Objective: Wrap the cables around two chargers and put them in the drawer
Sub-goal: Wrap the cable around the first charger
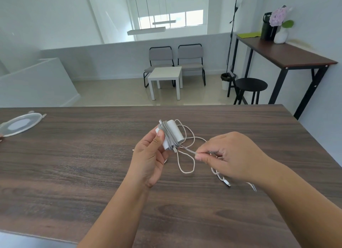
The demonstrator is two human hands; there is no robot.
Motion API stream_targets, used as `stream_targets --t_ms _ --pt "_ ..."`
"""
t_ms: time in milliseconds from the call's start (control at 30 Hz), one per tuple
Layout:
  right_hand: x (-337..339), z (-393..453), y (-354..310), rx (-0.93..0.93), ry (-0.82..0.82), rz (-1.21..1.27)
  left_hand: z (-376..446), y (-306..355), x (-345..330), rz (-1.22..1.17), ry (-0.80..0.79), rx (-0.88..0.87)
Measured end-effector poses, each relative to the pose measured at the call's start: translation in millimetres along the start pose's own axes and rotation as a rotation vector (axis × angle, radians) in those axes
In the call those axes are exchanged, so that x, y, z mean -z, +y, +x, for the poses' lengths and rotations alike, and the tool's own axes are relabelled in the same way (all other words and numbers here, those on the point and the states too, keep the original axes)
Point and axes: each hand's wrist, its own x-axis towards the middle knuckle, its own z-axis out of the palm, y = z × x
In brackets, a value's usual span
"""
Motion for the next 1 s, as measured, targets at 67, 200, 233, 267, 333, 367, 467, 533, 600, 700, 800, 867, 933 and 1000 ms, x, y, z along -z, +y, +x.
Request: stream_targets --t_ms 67,200,233,267,333,367,467,533,600,700,800,867,933,1000 --pt "1 0 -2 0.014 -0.004 -0.025 1 -1 2 0.019 0.0 0.0" --pt "3 -1 -2 0.031 -0.018 -0.045 2 -2 8 -0.034 -0.029 0.009" --pt "3 -1 -2 0.032 -0.027 -0.056 2 -1 9 -0.057 -0.038 0.01" --pt "2 -2 -1 0.03 -0.036 -0.068 2 -1 10 -0.082 -0.04 0.011" --pt "0 -4 0 0.025 -0.055 -0.079 3 -1 11 -0.094 -0.02 0.01" --pt "-1 -5 0 0.03 -0.06 -0.082 3 -2 12 -0.083 -0.005 0.01" --pt "-2 -6 0 0.054 -0.044 -0.085 4 -4 13 -0.073 0.001 0.015" --pt "1 -5 2 0.029 -0.026 -0.048 3 -6 14 -0.072 -0.036 0.014" --pt "5 -3 3 -0.022 -0.021 0.003 2 -6 15 -0.071 -0.096 0.006" --pt "13 -1 2 -0.138 -0.075 0.11 1 -4 17 -0.072 -0.159 0.017" --pt "18 1 3 -0.199 -0.099 0.117 -1 -1 16 -0.059 -0.232 0.046" --pt "19 3 3 -0.168 -0.05 0.091 -2 -2 15 -0.03 -0.267 0.075" --pt "21 7 2 -0.142 -0.046 0.138 -3 -4 14 0.013 -0.28 0.107" --pt "25 12 -4 -0.107 -0.134 0.124 -3 -8 14 0.077 -0.297 0.131"
